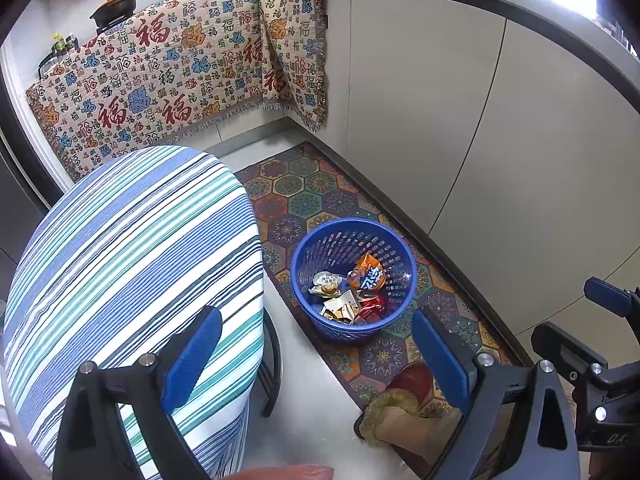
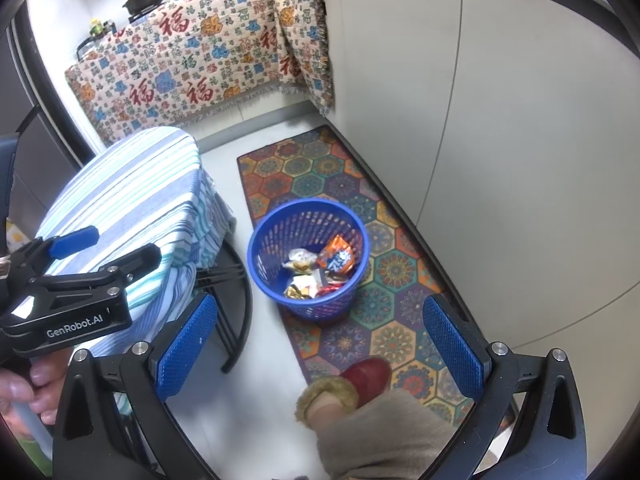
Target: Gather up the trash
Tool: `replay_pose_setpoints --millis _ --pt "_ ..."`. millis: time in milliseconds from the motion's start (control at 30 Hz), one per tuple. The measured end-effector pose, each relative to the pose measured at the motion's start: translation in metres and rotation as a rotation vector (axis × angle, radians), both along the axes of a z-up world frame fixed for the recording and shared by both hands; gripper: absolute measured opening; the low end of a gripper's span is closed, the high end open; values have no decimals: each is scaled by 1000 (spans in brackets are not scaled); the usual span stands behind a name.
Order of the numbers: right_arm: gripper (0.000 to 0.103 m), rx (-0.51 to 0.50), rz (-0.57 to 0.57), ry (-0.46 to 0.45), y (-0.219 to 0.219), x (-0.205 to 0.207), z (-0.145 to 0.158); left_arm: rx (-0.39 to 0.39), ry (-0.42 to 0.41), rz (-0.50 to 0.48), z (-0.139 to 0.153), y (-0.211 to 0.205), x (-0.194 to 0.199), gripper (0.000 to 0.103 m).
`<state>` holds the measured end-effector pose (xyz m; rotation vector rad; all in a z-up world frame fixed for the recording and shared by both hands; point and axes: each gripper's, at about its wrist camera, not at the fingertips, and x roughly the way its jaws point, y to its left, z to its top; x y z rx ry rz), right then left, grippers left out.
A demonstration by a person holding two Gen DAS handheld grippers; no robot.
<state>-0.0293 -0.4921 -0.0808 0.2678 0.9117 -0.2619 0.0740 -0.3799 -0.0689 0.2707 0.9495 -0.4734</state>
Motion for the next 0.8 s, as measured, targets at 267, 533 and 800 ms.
replay_pose_setpoints --millis 267,533,800 --pt "103 2 -3 4 -1 0 -2 3 -1 -2 -1 -2 1 97" --pt "103 2 -11 13 -1 2 -6 7 -20 -25 0 -7 -2 97" --pt "103 4 -26 16 -2 1 -6 2 -52 -58 4 -12 -10 97"
